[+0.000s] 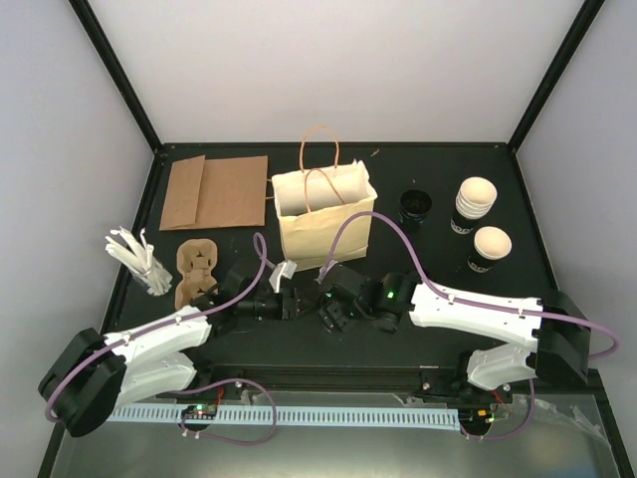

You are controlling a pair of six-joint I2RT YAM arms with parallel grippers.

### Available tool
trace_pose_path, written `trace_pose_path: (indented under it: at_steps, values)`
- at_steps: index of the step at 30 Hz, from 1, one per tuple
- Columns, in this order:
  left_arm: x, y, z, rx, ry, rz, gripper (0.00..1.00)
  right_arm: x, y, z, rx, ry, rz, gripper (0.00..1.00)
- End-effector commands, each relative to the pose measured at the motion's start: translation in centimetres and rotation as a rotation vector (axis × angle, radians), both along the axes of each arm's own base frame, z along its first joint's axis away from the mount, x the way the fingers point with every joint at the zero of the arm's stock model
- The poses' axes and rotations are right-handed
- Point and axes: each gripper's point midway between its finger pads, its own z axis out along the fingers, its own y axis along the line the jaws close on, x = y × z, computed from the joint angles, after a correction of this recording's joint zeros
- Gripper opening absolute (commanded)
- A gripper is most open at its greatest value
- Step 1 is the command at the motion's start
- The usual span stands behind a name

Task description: Pack the takeout coffee

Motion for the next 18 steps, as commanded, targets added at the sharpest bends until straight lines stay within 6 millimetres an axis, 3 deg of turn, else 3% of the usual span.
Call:
trace_pose_path:
  at_steps: [1, 3, 8, 12, 18]
  values:
    - [-0.4, 1.5, -2.7, 0.150, 0.045, 0.026, 0.43, -1.2, 0.0, 1.3, 0.006, 0.048, 0.006, 0.84]
    - [0.1, 1.3, -1.8, 0.155, 0.021, 0.030, 0.43, -1.2, 0.2, 2.4, 0.025, 0.046, 0.001, 0.90]
    - [1.2, 0.6, 1.3, 0.116, -0.045, 0.032, 0.51, -0.8, 0.3, 4.6, 0.085, 0.024, -0.023, 0.93]
    - [1.7, 0.2, 4.0, 0.097, -0.098, 0.023, 0.70, -0.4, -0.4, 5.3, 0.099, 0.024, -0.068, 0.93]
    - [0.8, -0.1, 5.4, 0.178, -0.179, -0.020, 0.77, 0.3, -2.8, 5.3, 0.189, 0.118, -0.170, 0.90]
